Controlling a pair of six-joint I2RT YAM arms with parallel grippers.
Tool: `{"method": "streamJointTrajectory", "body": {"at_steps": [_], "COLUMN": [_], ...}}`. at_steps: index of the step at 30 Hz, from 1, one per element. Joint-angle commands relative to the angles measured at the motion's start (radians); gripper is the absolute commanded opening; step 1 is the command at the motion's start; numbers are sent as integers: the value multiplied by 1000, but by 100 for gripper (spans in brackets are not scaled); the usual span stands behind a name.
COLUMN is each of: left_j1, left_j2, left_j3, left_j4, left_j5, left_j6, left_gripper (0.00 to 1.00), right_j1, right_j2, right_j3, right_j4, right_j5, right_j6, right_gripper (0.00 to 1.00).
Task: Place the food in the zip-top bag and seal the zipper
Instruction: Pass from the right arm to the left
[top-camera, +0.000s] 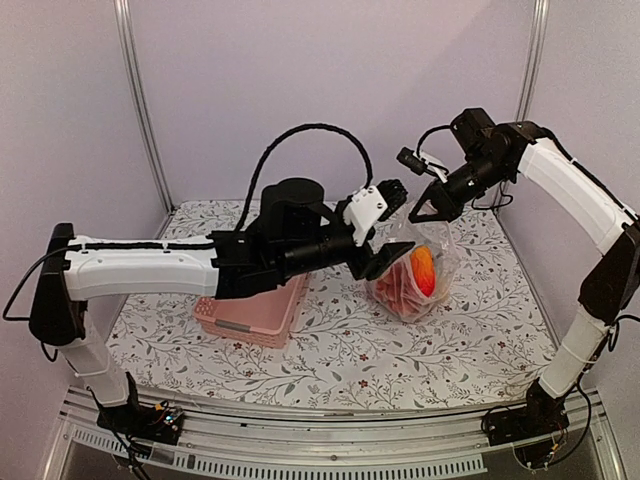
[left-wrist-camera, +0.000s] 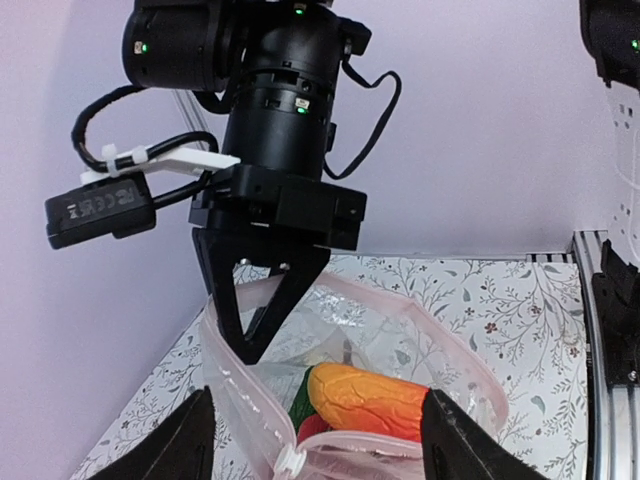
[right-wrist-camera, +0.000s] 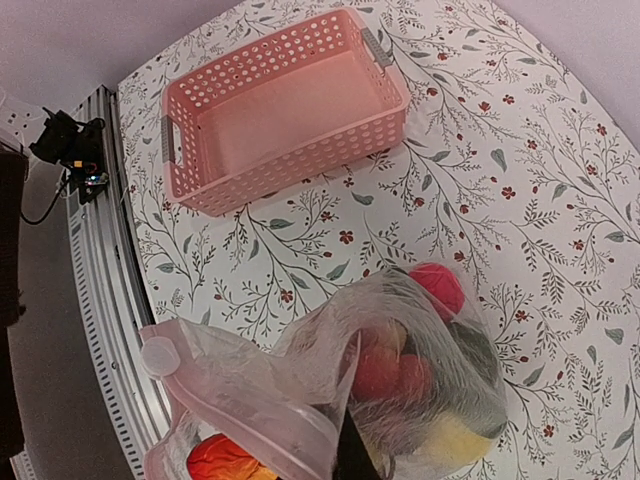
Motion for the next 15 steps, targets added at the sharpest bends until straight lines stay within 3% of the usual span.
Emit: {"method": "streamJointTrajectory", "body": {"at_steps": [1,4,9,15], "left_j1": [2,49,119,120], "left_j2": [-151,-209,-200,-78], "left_j3": [-154,-264,-387,-370], "left_j4": [110,134,231,366], "left_j5": [-56,-24,154,218], "left_j6": [38,-21,-161,-201], "left_gripper": [69,64,56,64], "right_j1": [7,7,6,7], "right_j2": [-32,-51,-74,-102], "right_j3": [5,-4,-4,-8], "right_j4": [-3,-5,-34,-95], "right_j5": [2,-2,-54,-149], "right_j6": [-15,-23,-44,-116], "right_gripper": [3,3,3,4]}}
